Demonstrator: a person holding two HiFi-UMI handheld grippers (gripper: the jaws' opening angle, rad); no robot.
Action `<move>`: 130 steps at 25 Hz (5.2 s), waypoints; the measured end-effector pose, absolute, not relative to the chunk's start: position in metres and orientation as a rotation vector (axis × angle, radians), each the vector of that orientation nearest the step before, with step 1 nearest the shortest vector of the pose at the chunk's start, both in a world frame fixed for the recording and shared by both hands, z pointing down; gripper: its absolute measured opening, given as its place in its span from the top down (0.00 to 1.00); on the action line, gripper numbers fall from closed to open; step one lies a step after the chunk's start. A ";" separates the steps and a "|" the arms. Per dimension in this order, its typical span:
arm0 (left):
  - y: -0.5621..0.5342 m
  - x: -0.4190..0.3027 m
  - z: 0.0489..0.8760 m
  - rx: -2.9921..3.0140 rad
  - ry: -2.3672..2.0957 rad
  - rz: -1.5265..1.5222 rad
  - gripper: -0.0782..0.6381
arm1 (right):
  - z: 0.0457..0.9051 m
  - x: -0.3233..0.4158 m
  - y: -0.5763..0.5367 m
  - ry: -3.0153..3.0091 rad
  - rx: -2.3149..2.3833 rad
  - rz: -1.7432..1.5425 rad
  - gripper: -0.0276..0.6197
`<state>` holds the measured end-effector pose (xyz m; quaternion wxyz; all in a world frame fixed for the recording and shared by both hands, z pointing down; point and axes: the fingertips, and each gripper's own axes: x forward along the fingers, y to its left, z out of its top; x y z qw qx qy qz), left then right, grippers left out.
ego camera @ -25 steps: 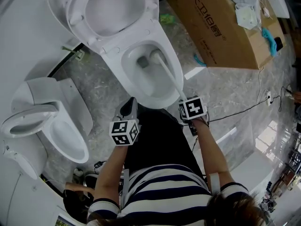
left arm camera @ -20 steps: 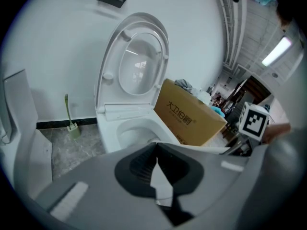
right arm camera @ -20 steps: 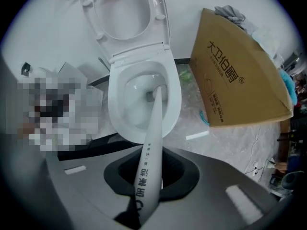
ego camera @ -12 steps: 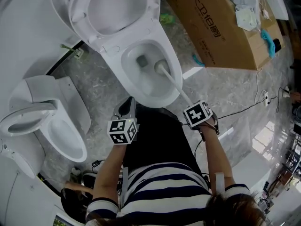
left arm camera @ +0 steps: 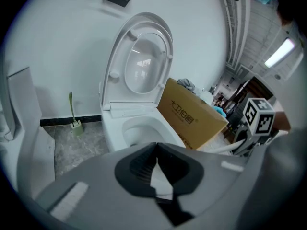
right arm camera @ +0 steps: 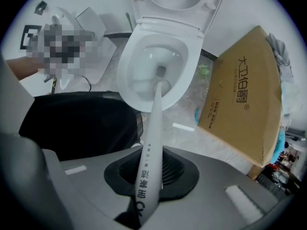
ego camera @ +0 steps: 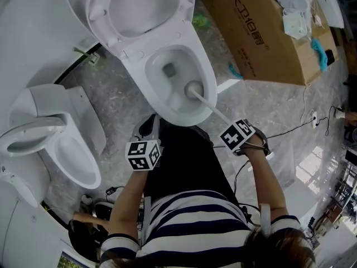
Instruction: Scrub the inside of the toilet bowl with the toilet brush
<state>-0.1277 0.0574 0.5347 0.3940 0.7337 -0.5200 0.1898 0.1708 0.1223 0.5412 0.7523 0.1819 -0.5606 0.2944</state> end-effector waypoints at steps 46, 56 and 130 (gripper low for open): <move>0.059 -0.118 0.546 1.887 -1.258 0.553 0.89 | 0.597 0.045 0.081 -1.585 0.441 1.033 0.87; 0.050 -0.112 0.545 1.904 -1.250 0.546 0.89 | 0.606 0.038 0.059 -1.644 0.607 1.099 0.87; 0.076 -0.140 0.447 1.884 -1.407 0.458 0.89 | 0.493 0.092 0.161 -1.701 0.759 1.119 0.87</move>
